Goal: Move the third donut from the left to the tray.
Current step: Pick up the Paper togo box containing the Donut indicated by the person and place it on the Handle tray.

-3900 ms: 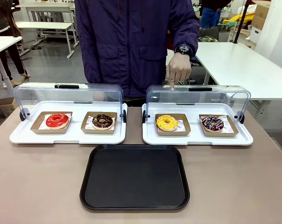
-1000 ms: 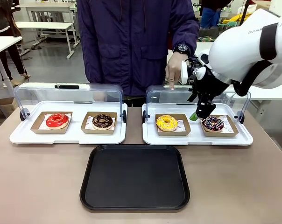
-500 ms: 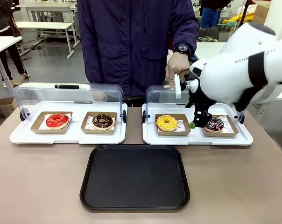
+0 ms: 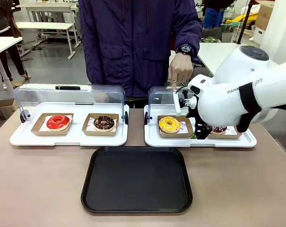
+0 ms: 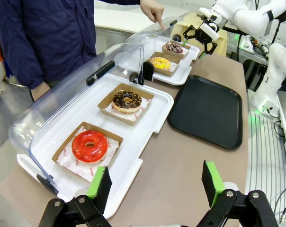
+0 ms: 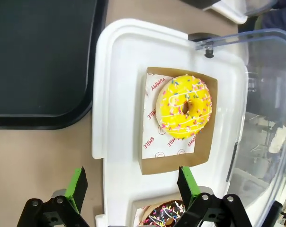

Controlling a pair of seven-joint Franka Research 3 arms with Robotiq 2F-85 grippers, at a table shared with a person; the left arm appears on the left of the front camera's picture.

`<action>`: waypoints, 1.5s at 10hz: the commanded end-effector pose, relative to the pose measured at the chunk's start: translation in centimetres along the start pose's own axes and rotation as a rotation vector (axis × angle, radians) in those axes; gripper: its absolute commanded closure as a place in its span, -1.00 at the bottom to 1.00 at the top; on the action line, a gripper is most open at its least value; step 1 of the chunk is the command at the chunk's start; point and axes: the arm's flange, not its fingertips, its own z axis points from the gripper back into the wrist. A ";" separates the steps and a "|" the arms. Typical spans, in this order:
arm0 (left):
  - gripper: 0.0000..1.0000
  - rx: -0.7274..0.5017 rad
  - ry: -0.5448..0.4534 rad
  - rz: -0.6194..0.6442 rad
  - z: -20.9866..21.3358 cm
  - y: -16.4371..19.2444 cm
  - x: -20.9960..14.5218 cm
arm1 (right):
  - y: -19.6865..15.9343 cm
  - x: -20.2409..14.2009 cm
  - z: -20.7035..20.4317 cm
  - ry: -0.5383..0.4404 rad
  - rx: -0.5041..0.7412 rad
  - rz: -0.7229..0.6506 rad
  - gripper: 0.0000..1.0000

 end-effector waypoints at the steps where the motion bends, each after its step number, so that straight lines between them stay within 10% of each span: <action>1: -1.00 -0.002 -0.012 -0.009 0.1 -0.1 0.2 | -0.7 0.3 -1.6 0.024 -0.015 -0.018 -1.00; 13: -1.00 -0.002 -0.012 -0.009 0.1 -0.1 0.2 | -3.7 -1.5 -8.3 0.071 0.016 -0.027 -1.00; 14: -1.00 -0.002 -0.012 -0.009 0.1 -0.1 0.2 | -3.7 -1.5 -8.3 0.068 0.016 -0.028 -0.87; 15: -1.00 -0.002 -0.012 -0.009 0.1 -0.1 0.2 | -3.7 -1.5 -8.4 0.072 0.030 -0.028 0.18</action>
